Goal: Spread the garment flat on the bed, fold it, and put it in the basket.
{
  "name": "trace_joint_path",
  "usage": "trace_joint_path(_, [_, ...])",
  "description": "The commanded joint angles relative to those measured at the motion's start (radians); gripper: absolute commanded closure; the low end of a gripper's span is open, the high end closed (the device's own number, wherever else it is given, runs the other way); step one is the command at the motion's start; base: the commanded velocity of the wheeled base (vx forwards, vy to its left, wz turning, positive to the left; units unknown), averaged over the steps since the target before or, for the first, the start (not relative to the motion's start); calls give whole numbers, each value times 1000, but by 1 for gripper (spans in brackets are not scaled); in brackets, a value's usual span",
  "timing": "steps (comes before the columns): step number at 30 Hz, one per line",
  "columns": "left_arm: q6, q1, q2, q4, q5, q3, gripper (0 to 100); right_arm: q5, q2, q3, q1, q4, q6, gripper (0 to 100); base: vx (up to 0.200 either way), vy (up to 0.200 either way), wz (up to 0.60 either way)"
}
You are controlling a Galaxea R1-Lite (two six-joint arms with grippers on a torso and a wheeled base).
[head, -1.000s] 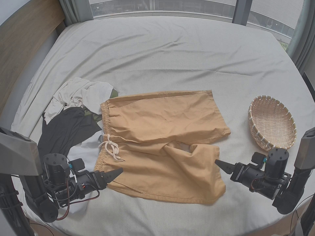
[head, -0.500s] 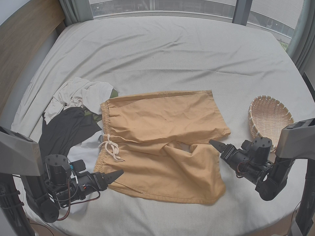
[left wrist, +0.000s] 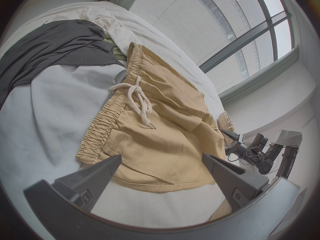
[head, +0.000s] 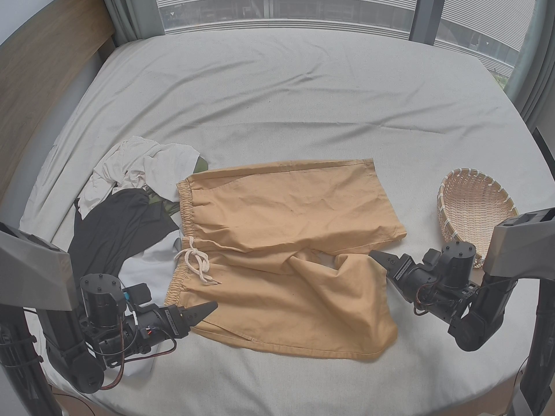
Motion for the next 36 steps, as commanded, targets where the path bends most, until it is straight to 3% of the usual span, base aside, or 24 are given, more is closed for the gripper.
trace_joint_path(1, [-1, 0, 2, 0, 0, 1, 0, 1, -1, 1, 1, -1, 0, 100, 0, 0, 0])
trace_joint_path(14, [1, -2, 13, 0, 0, 2, 0, 4, -123, 128, -62, -53, -20, 100, 0, 0, 0])
trace_joint_path(20, [1, -2, 15, 0, 0, 4, 0, 0, -123, 119, -99, -53, -86, 100, 0, 0, 0])
trace_joint_path(36, [1, 18, 71, 0, 23, 11, 0, -9, -62, 30, -134, -53, -128, 100, 0, 0, 0])
